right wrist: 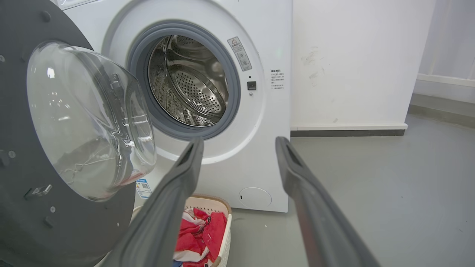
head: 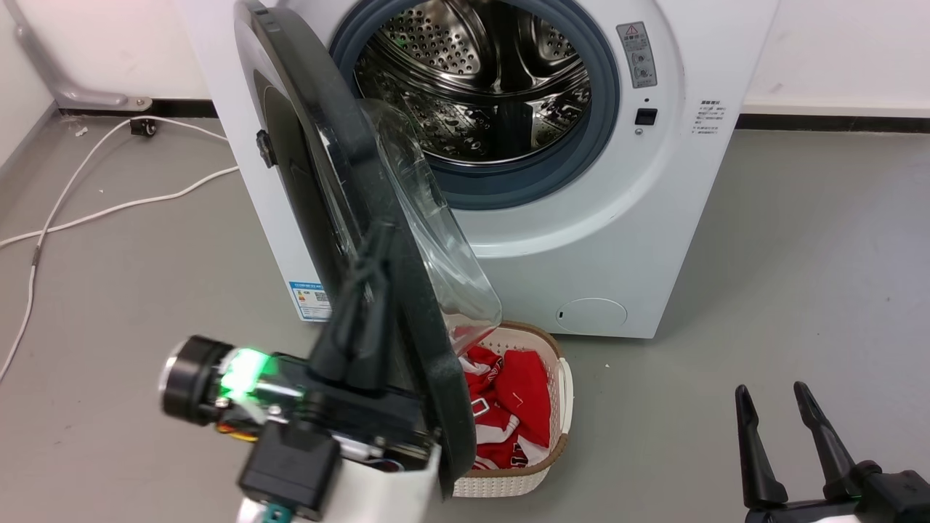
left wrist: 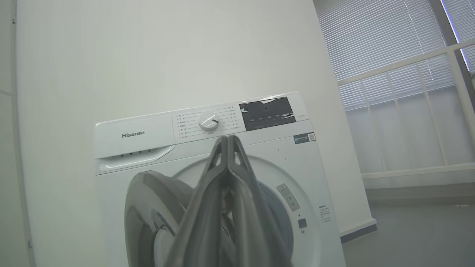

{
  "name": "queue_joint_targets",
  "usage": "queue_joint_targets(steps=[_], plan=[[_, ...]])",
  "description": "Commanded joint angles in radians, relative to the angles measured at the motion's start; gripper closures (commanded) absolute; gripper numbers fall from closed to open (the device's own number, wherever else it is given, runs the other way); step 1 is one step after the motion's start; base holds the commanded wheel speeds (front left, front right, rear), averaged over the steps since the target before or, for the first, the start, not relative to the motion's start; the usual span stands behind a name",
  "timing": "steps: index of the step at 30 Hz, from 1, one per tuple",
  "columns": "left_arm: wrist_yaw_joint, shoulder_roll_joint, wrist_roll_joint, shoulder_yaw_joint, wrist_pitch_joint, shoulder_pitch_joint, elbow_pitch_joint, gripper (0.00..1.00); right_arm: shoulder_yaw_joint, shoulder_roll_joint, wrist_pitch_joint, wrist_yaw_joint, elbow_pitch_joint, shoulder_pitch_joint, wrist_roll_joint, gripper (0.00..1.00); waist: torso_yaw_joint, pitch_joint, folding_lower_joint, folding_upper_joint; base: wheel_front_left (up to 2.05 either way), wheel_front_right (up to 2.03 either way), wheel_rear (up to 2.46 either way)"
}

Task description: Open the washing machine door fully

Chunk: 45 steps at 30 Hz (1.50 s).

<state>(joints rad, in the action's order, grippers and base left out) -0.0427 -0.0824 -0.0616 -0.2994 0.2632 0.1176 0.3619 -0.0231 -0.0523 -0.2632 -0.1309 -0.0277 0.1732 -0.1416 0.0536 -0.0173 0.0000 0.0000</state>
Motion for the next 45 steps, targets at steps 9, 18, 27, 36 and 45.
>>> queue_joint_targets(steps=[9, 18, 27, 36, 45], plan=[[0.019, 0.018, 0.009, -0.178, 0.002, 0.039, -0.02, 1.0, 0.009, 0.004, -0.002, 0.0, 0.005, -0.008, -0.003, 0.0, -0.007, 0.002, 0.0, 0.0, 0.0, 0.0, 0.0], [0.048, 0.021, 0.017, -0.312, 0.002, 0.052, -0.073, 1.0, 0.015, 0.004, -0.002, 0.0, 0.008, -0.019, -0.002, 0.0, -0.009, 0.009, 0.0, 0.0, 0.0, 0.0, 0.0], [0.063, 0.009, 0.029, -0.395, 0.002, 0.028, -0.144, 1.0, 0.022, 0.004, -0.002, 0.0, 0.014, -0.025, 0.0, 0.0, -0.003, 0.019, 0.0, 0.0, 0.0, 0.0, 0.0], [0.057, -0.024, 0.047, -0.423, 0.002, -0.015, -0.225, 1.0, 0.022, 0.004, -0.002, 0.0, 0.017, -0.036, 0.005, 0.0, 0.001, 0.046, 0.0, 0.0, 0.0, 0.0, 0.0], [0.038, -0.045, 0.071, -0.398, 0.002, -0.03, -0.315, 1.0, 0.024, 0.004, -0.002, 0.0, 0.028, -0.053, 0.009, 0.0, -0.006, 0.076, 0.0, 0.0, 0.0, 0.0, 0.0]])
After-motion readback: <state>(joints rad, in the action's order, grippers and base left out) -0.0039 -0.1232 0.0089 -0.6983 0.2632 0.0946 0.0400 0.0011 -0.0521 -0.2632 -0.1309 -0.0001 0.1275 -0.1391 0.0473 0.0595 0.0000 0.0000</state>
